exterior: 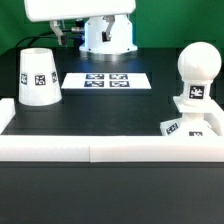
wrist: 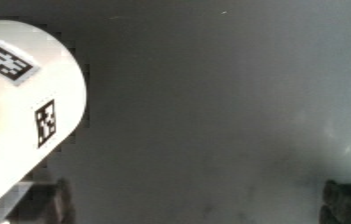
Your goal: Assemble lamp
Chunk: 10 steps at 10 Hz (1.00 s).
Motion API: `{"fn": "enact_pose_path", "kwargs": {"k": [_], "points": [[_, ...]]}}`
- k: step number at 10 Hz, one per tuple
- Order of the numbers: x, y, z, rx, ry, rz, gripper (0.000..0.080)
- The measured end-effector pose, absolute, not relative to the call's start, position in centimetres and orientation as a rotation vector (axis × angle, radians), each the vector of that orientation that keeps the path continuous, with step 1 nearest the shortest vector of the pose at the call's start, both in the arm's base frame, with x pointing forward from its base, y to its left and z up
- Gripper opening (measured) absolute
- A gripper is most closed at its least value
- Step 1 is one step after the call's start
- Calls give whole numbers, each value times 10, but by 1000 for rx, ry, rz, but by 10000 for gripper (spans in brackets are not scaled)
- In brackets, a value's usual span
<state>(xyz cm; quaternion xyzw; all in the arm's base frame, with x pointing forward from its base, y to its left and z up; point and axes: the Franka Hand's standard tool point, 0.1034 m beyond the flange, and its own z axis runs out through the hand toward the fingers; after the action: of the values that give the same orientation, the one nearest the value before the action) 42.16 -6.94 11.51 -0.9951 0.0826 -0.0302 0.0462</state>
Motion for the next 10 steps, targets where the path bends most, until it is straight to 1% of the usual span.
{"fn": "enact_pose_path", "kwargs": {"k": [1, 4, 6, 10], "points": [[421, -71, 115, -3040, 226, -94, 699], [414, -97, 115, -3055, 87, -104, 699], [412, -107, 115, -3059, 48, -107, 699], [405, -119, 108, -3066, -16, -90, 699]]}}
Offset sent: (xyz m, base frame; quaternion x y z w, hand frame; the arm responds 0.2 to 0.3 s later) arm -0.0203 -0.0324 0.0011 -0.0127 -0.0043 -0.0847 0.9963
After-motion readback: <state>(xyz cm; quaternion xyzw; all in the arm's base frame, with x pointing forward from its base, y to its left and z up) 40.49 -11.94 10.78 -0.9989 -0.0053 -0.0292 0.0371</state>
